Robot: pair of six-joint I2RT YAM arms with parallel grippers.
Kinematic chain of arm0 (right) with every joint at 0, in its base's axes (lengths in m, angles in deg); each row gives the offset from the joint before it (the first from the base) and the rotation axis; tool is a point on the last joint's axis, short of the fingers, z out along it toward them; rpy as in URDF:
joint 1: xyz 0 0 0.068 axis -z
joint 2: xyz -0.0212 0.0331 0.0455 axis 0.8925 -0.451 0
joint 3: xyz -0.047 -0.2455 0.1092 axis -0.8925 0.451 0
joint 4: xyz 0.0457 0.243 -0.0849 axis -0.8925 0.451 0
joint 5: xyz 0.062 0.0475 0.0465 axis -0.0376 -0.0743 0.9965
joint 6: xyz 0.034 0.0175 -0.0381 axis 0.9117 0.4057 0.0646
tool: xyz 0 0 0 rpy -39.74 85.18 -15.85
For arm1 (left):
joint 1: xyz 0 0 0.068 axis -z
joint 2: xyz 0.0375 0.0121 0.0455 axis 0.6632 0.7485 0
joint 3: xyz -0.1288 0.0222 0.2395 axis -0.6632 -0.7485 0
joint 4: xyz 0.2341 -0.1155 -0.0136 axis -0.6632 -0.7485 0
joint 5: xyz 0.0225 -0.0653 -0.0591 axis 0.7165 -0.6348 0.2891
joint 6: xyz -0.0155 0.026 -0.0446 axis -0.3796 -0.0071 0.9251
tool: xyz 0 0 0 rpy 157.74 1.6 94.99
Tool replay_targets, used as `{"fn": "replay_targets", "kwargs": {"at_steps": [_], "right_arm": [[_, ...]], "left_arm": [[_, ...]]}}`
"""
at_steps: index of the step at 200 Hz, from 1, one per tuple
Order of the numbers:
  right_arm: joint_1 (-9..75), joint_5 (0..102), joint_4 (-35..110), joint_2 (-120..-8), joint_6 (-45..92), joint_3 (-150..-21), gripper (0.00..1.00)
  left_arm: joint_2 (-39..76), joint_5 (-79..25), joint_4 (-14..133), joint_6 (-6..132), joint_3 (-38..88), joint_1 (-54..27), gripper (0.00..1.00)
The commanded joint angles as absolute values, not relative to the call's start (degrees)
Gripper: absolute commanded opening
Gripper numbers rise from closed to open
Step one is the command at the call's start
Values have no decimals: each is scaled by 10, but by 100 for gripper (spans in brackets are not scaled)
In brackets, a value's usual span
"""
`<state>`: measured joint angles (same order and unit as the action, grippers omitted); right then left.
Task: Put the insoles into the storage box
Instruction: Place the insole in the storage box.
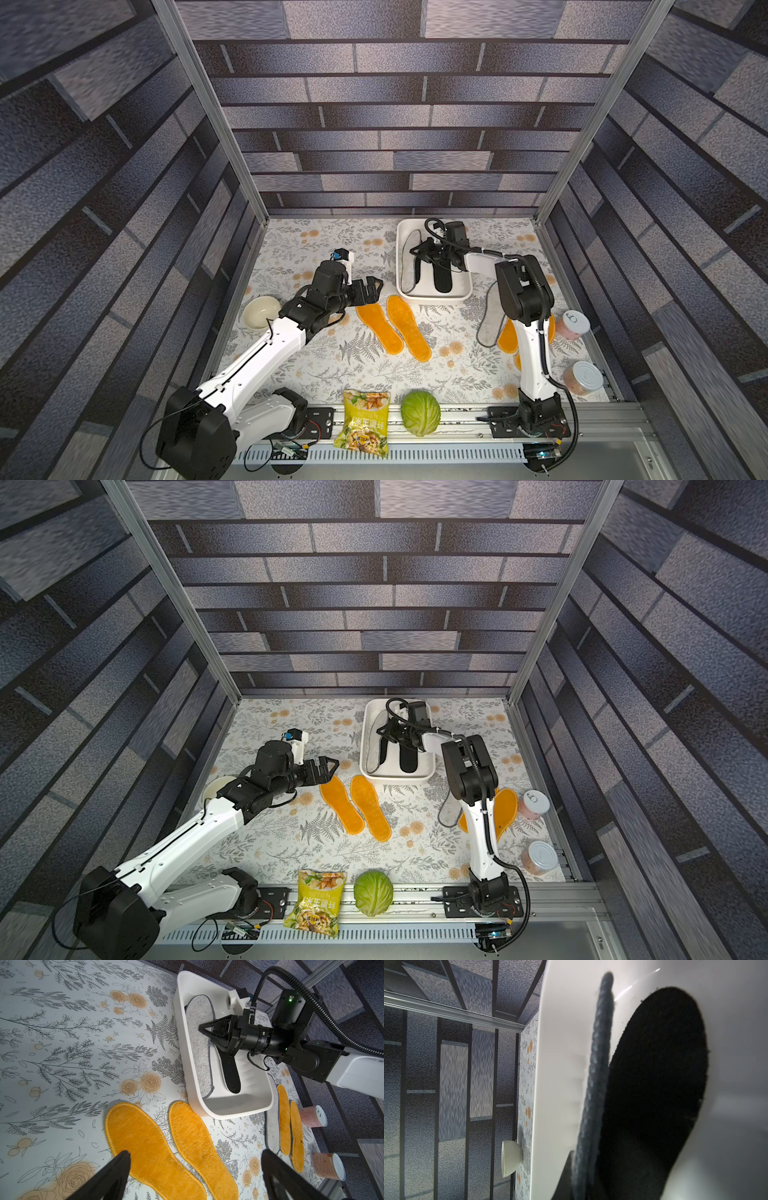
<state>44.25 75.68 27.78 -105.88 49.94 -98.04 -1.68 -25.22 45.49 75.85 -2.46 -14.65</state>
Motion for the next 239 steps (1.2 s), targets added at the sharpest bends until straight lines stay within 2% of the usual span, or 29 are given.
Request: {"fn": "replay_targets", "kwargs": {"at_steps": [1,90,171,239], "right_arm": [[446,765,300,-1070,481,-1003,10],[451,751,315,-1080,483,-1005,10],[463,789,172,-1083,563,-972,10],[465,760,259,-1081,521,-981,11]], "left_arm": [[-24,-259,456,764,-31,-150,100],[-19,-260,455,763,-29,-150,100],[-13,-263,457,763,-26,-150,100],[-16,-261,456,764,-29,-150,100]]}}
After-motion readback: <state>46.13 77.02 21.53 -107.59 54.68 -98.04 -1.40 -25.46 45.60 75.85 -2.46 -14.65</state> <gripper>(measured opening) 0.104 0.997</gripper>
